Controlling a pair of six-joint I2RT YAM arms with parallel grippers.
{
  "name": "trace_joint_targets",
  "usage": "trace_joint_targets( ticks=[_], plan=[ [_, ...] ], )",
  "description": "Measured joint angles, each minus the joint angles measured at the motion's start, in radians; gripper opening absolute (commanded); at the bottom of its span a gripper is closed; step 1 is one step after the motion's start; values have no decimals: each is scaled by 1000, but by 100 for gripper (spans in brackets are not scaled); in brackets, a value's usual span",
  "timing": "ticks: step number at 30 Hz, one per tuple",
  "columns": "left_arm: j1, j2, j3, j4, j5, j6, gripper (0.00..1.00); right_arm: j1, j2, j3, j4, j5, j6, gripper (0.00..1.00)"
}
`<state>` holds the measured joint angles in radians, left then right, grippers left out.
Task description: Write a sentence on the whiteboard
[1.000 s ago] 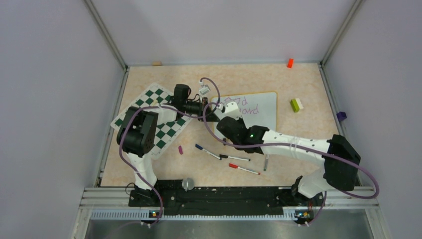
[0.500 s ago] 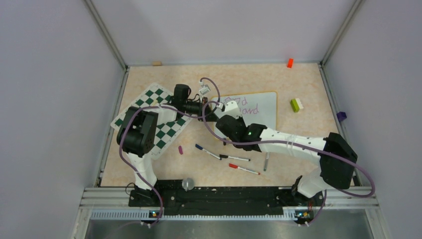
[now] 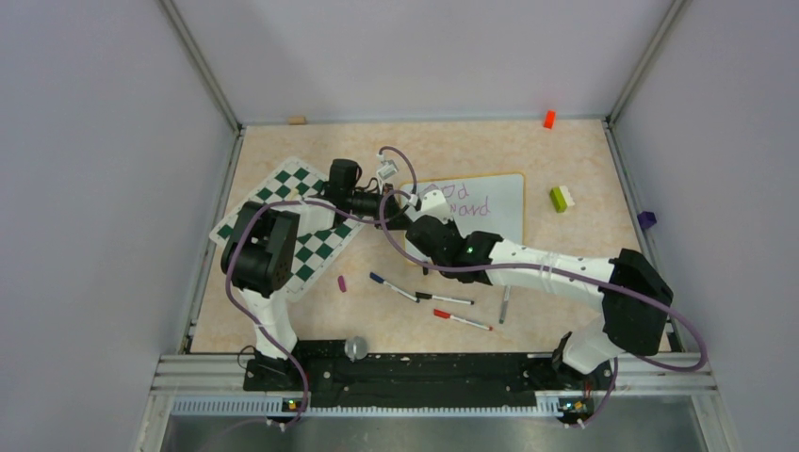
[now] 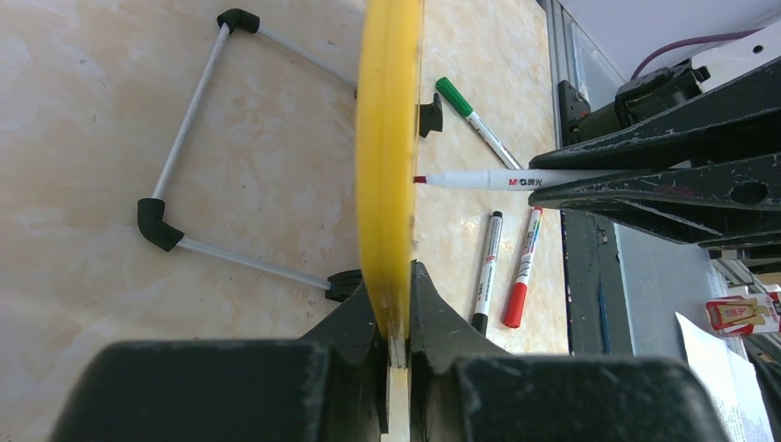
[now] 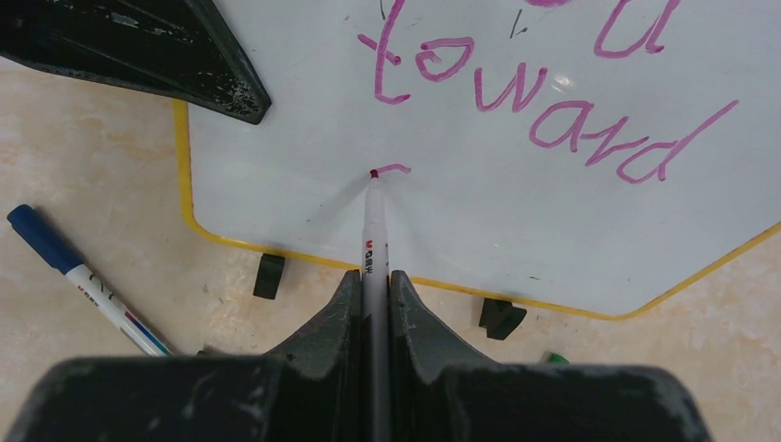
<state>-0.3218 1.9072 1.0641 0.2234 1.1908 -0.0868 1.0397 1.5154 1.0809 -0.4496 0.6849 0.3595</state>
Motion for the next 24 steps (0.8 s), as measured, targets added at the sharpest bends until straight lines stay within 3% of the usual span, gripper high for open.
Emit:
trace_joint_targets(
  ticks=[24],
  plan=[
    [0,0,0,0,-2,0,0,-19,-3,-5,-35,-24,0,0]
  ],
)
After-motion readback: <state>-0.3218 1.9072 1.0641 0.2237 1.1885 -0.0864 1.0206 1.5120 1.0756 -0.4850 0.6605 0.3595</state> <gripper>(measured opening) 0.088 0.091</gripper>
